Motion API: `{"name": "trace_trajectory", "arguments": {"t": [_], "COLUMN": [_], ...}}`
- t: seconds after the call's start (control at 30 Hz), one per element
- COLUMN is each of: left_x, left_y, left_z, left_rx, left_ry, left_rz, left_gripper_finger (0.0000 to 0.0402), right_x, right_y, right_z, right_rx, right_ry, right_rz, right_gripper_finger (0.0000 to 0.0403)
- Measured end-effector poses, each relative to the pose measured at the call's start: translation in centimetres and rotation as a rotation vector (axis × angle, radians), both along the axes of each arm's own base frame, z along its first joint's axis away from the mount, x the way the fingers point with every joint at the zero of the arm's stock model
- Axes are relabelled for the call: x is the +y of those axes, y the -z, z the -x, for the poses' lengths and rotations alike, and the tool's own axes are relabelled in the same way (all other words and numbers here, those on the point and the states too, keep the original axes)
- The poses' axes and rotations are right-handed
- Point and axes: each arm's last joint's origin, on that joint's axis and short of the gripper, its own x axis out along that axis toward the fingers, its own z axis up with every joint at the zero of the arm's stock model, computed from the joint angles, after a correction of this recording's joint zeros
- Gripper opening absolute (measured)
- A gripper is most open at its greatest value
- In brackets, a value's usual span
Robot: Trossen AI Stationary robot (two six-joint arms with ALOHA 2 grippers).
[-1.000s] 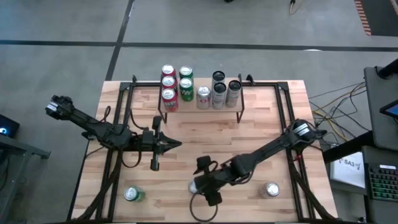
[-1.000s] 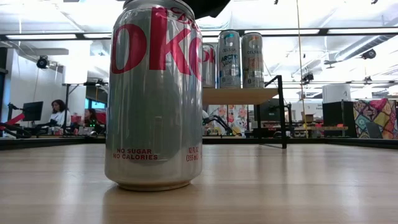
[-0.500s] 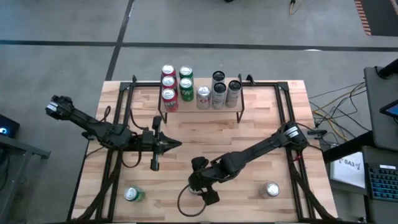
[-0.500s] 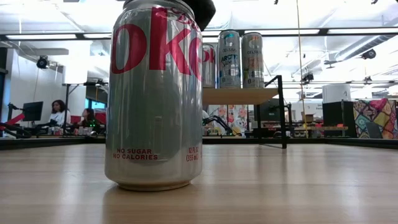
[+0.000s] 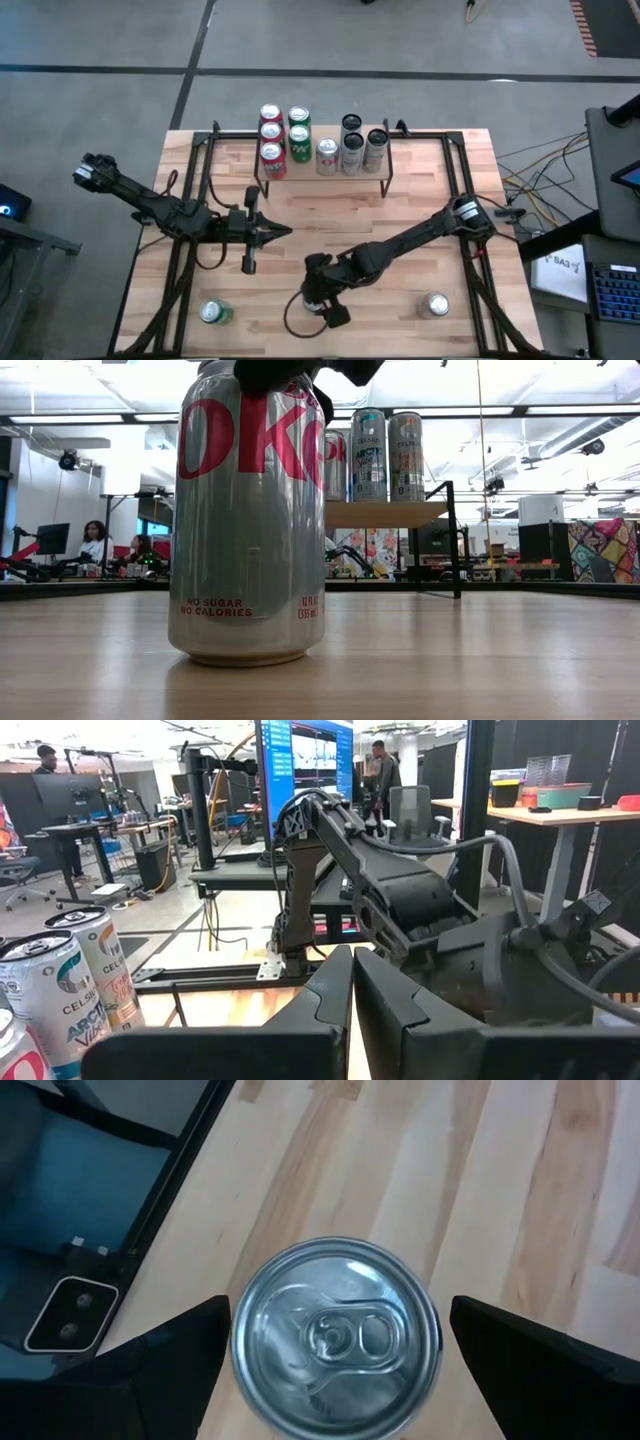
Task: Place canned beverage on shelf
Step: Put the left silver soda can on the shelf aligned with the other silver soda can
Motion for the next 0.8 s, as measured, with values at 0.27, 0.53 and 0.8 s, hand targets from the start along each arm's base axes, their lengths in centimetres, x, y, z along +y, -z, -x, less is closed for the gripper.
{"name": "trace_trajectory", "arguments": {"t": [0.27, 0.53, 0.8], "left_x": [0.0, 0.1, 1.0], "left_y": [0.0, -0.2, -2.2], "left_z": [0.0, 0.1, 2.1], "left_rx": [-0.001, -0.009, -0.093], "left_ry": [0.0, -0.005, -0.015], "left_rz": [-0.005, -0.015, -0.063], "left_gripper_finger": [0.0, 0.0, 0.0], "right_x": [-0.1, -0.5, -1.7], "right_y": [0.2, 0.0, -4.9], "right_z": [-0.1, -0.2, 1.3], "right_rx": [-0.01, -0.011, -0.025], "right_ry": [-0.005, -0.017, -0.016], "right_rz": [-0.014, -0.016, 0.018], "right_gripper_finger": [0.0296, 0.0274, 0.0274]}}
